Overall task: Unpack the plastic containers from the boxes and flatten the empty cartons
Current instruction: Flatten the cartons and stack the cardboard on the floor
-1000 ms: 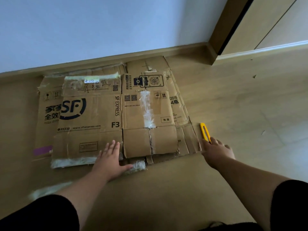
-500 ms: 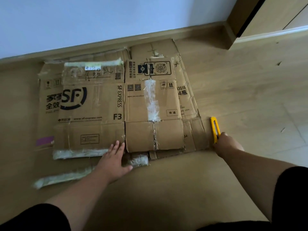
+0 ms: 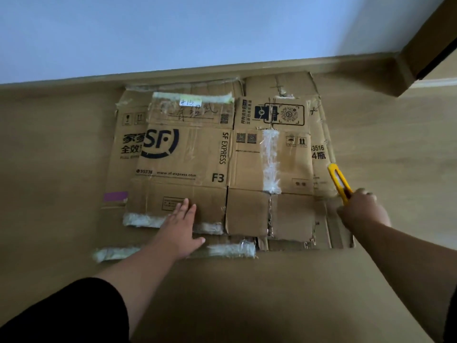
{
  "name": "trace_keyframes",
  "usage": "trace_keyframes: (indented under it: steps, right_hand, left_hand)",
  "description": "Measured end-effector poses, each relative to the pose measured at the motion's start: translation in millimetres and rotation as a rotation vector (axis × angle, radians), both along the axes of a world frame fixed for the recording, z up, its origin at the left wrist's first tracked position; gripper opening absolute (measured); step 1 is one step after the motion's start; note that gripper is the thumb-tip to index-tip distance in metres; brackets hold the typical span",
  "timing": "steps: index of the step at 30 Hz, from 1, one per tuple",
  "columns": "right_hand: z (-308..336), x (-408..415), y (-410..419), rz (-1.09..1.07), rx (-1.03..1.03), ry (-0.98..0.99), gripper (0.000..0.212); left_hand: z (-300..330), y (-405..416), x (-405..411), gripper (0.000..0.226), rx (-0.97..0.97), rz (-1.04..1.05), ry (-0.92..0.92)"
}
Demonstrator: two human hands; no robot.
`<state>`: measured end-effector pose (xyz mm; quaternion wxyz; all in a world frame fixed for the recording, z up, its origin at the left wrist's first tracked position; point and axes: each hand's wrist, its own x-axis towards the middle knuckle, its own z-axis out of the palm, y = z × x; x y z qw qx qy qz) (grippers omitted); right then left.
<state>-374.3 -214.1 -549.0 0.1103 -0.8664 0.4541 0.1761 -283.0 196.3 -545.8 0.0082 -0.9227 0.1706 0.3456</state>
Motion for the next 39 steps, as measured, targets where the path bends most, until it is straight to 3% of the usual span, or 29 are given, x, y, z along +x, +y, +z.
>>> trace_keyframes:
  steps: [6,12,18,21,23,28,33,35,39]
  right_hand:
    - [18.5,85.2,90.4,0.366,0.095,-0.043,0.049]
    - [12.5,132.7,154.0,0.419,0.168,0.013,0.050]
    - [-7.1,146.1,177.3,0.441,0.185,-0.110,0.042]
    - [-12.2,133.3,174.7,0.470,0.224,-0.183,0.059]
    - [-12.2,112.2,169.8,0.502,0.132,-0.194,0.073]
    - [-25.9,31.3,146.4,0.638,0.047,0.067,0.106]
    - [-36.5,-6.6,129.7,0.284,0.136,0.096,0.120]
    - [-36.6,-9.6,127.3,0.114,0.196,0.018,0.122]
    - [-32.6,-4.2,117.7,0.013,0.249,-0.091,0.117]
  left_hand:
    - [6.6,23.6,26.2,0.099,0.038,-0.010,0.005]
    - [0.7,40.9,42.6,0.099,0.076,-0.113,0.006]
    - [-15.7,42.0,47.1,0.105,0.103,-0.121,0.028]
    - [-23.9,45.5,42.4,0.107,0.112,-0.109,-0.015]
    - [-28.3,49.9,41.6,0.108,0.105,-0.094,-0.053]
    - [-27.6,71.0,58.9,0.125,0.119,0.085,-0.024]
    - [-23.4,92.1,89.2,0.119,-0.050,0.493,-0.036]
    - [-23.9,92.1,89.3,0.113,-0.034,0.518,-0.052]
    - [-26.1,88.1,78.3,0.110,0.006,0.537,-0.118]
